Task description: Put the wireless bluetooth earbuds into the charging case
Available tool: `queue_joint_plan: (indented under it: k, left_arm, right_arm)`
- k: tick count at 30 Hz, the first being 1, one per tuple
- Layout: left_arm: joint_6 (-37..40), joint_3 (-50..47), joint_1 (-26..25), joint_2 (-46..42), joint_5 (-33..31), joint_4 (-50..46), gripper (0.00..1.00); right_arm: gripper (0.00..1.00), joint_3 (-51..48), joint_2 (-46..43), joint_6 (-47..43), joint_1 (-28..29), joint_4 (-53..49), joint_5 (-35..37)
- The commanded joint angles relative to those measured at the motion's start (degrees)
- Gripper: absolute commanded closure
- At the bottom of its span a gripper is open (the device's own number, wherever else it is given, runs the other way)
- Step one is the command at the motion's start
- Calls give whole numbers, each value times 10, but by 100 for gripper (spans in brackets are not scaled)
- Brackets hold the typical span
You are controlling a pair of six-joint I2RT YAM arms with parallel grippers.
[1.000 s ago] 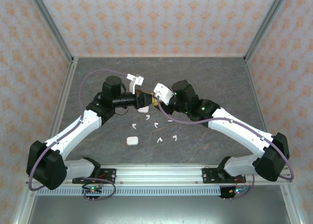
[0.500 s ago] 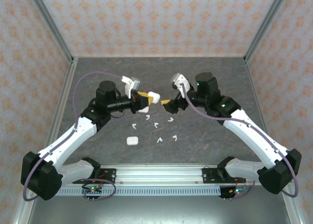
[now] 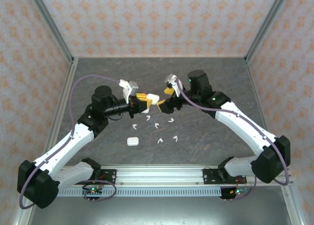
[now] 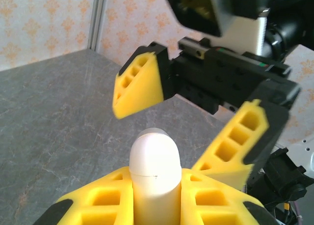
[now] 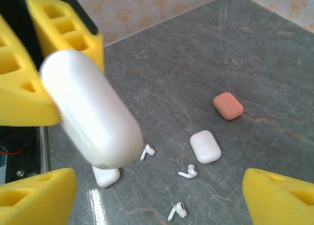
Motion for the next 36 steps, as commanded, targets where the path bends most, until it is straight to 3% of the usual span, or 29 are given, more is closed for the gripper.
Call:
queue_joint_plan:
  k: [1, 11, 22, 28, 33, 36]
  left_arm:
    - [24, -5, -6, -12, 15, 22, 100]
    - [45, -5, -7, -22, 27, 11, 100]
    - [55, -7, -10, -22, 27, 5, 100]
    - [61, -8, -11, -23, 15, -2, 100]
    - [68, -27, -11, -37, -8, -2, 100]
    - [71, -51, -11, -60, -24, 8, 100]
  right_arm:
    - [18, 30, -1, 10, 0, 30, -5]
    - [25, 56, 18, 12, -7, 18, 21]
    - [26, 79, 25, 27, -13, 7, 42]
    - [26, 75, 11, 32, -20, 3, 20]
    - [29, 47, -28, 72, -45, 3, 15]
    - [33, 5, -53, 121, -63, 7, 48]
